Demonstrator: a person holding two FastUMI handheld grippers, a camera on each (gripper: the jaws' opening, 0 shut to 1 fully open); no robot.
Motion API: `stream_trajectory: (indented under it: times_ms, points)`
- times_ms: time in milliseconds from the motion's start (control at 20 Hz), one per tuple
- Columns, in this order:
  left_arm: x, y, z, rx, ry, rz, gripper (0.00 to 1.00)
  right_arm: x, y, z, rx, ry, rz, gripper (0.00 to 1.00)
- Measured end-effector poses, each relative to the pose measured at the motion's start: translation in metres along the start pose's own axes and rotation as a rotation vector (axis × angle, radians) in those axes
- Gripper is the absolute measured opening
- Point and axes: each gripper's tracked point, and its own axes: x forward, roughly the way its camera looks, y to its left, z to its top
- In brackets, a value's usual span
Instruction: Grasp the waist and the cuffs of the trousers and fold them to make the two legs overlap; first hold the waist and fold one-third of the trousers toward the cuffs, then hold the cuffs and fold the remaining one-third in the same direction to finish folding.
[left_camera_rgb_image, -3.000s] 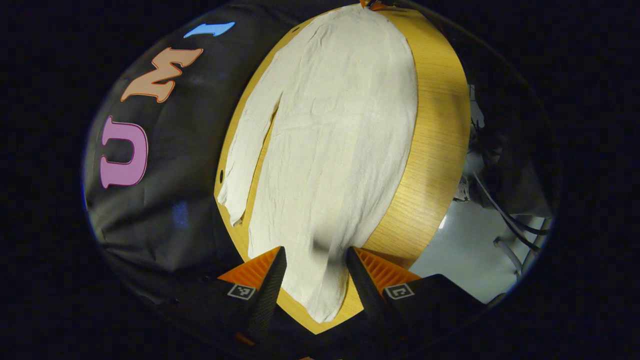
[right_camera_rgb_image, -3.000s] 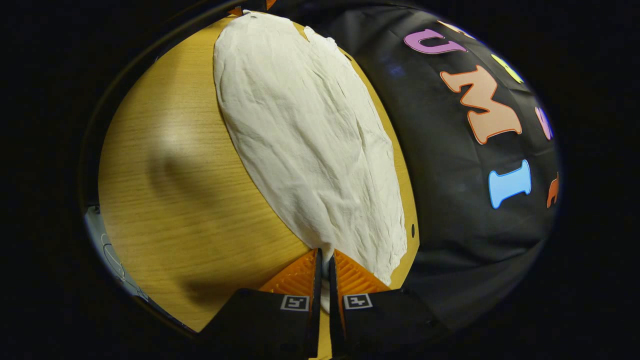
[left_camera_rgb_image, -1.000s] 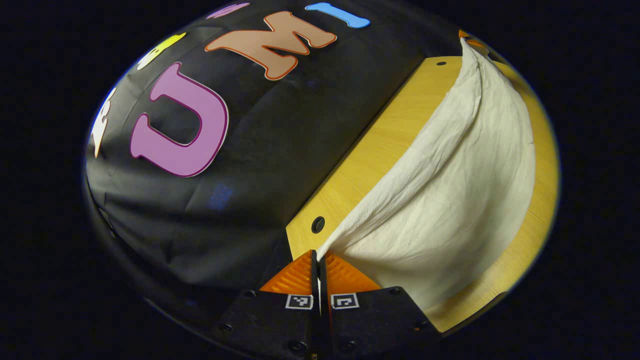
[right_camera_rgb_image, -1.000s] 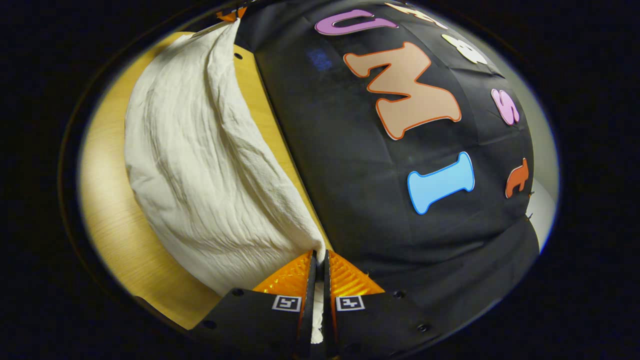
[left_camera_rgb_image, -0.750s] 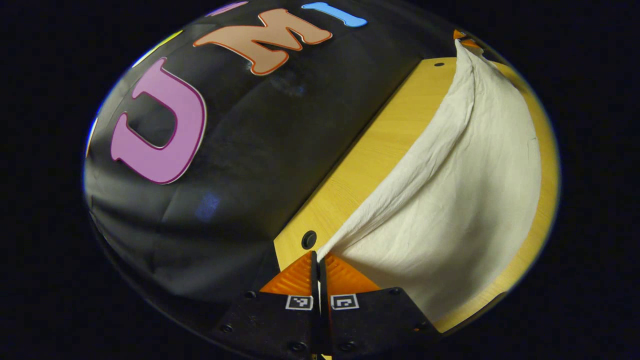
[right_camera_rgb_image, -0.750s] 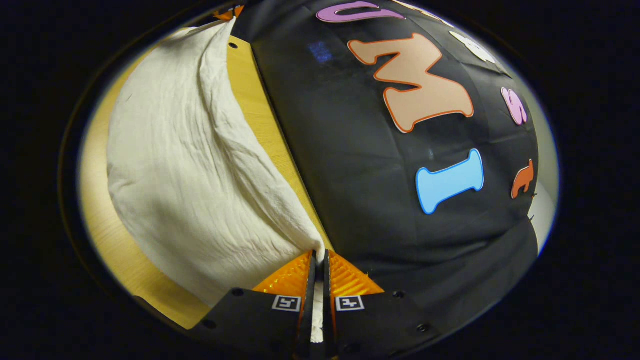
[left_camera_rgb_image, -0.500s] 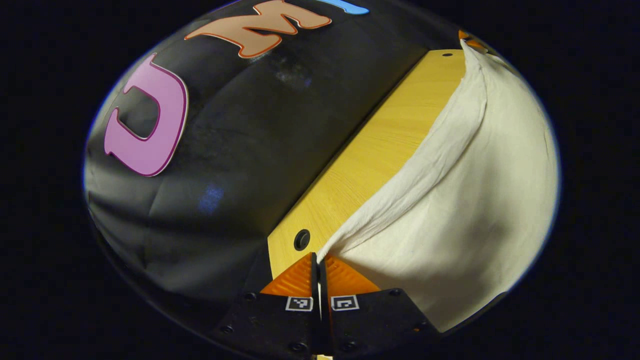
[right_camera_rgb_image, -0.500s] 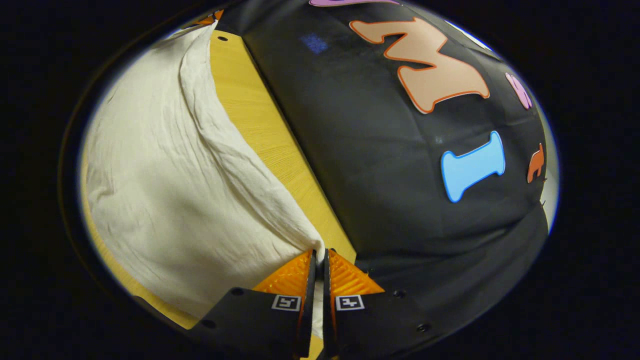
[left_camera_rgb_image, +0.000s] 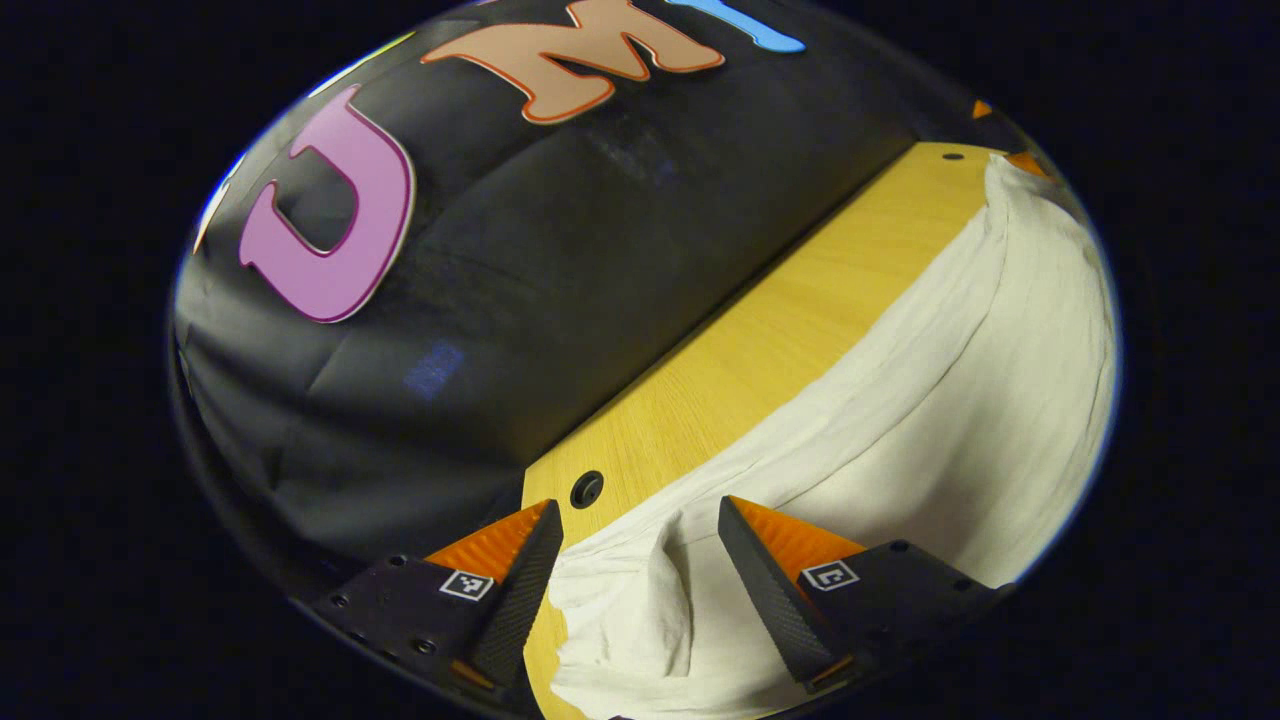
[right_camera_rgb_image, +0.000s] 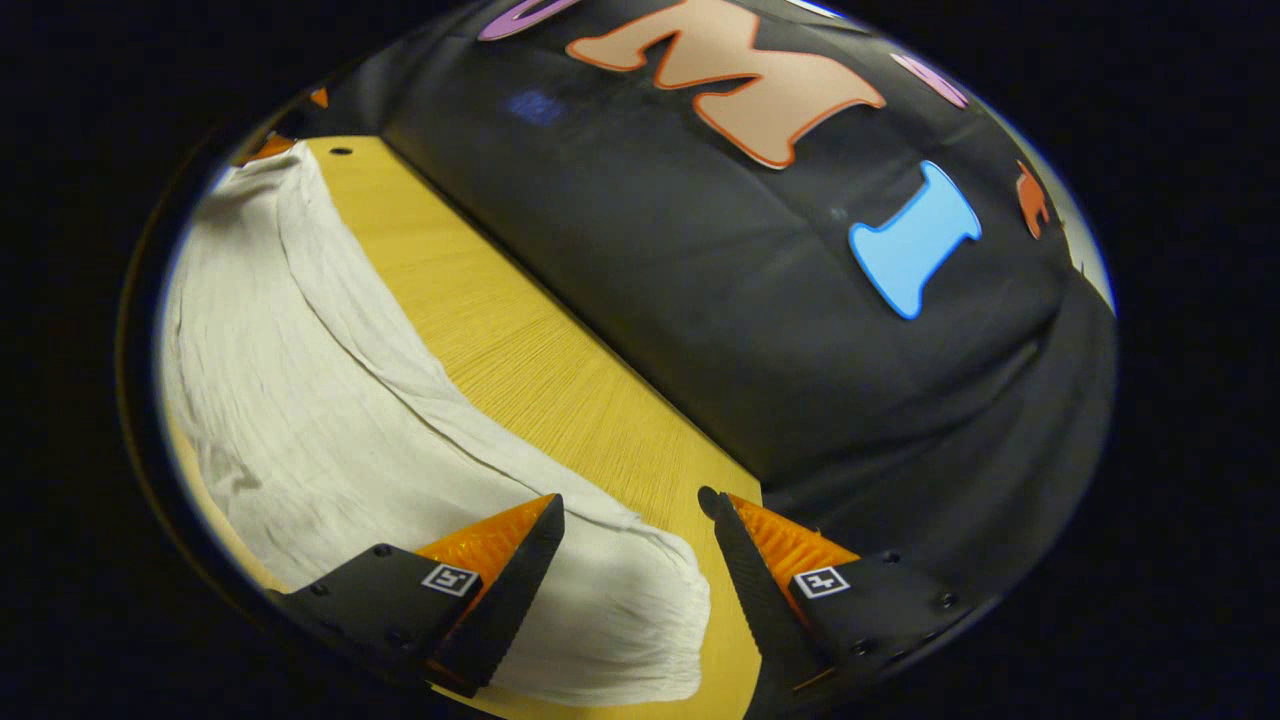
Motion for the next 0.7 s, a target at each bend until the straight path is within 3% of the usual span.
stream_trajectory:
  times_ms: [350,700]
  points:
    - [-0.08,-0.025,0.069,-0.219,-0.147,-0.013,0.95,-0.051,-0.043,-0.062,0.41,0.078,0.004,0.98]
    - [-0.122,-0.073,0.117,-0.308,-0.202,-0.077,0.95,-0.06,-0.063,-0.146,0.736,0.214,-0.027,1.0]
